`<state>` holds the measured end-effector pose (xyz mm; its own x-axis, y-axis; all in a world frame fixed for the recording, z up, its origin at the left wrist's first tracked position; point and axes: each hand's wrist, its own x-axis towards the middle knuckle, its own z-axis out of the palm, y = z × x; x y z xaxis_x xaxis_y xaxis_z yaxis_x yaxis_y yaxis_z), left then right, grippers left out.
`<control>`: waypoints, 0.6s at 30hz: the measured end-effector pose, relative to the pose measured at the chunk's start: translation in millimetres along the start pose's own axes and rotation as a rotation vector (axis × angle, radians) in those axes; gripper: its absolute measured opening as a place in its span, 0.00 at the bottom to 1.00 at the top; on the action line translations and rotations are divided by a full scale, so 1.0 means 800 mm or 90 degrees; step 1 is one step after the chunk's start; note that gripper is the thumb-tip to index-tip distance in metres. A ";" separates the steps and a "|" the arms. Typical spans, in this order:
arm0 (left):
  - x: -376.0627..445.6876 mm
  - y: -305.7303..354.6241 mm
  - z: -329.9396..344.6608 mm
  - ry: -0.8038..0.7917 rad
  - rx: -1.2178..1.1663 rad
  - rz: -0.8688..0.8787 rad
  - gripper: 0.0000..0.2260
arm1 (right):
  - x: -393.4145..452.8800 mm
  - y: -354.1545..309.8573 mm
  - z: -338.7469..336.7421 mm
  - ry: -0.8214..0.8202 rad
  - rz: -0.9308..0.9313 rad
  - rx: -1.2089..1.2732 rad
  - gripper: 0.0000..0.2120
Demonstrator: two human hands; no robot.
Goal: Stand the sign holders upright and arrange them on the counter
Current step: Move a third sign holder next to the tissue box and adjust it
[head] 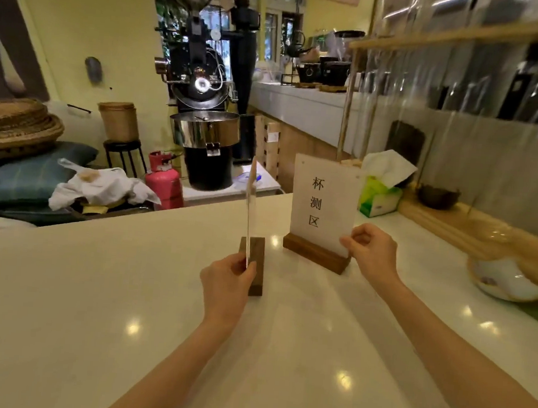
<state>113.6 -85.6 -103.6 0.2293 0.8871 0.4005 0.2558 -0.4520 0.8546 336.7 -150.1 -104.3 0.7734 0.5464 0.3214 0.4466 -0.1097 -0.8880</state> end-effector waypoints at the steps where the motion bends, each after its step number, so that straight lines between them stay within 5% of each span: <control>1: 0.000 0.005 0.015 -0.006 -0.015 0.000 0.05 | 0.003 0.005 -0.011 0.015 0.002 -0.007 0.08; 18: -0.005 0.086 0.233 -0.100 -0.144 -0.015 0.06 | 0.092 0.069 -0.138 0.101 0.083 -0.125 0.13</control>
<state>305.7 -137.8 -108.2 0.3735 0.8639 0.3378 0.0506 -0.3826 0.9225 467.4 -207.4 -93.4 0.8837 0.3825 0.2697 0.4053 -0.3371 -0.8498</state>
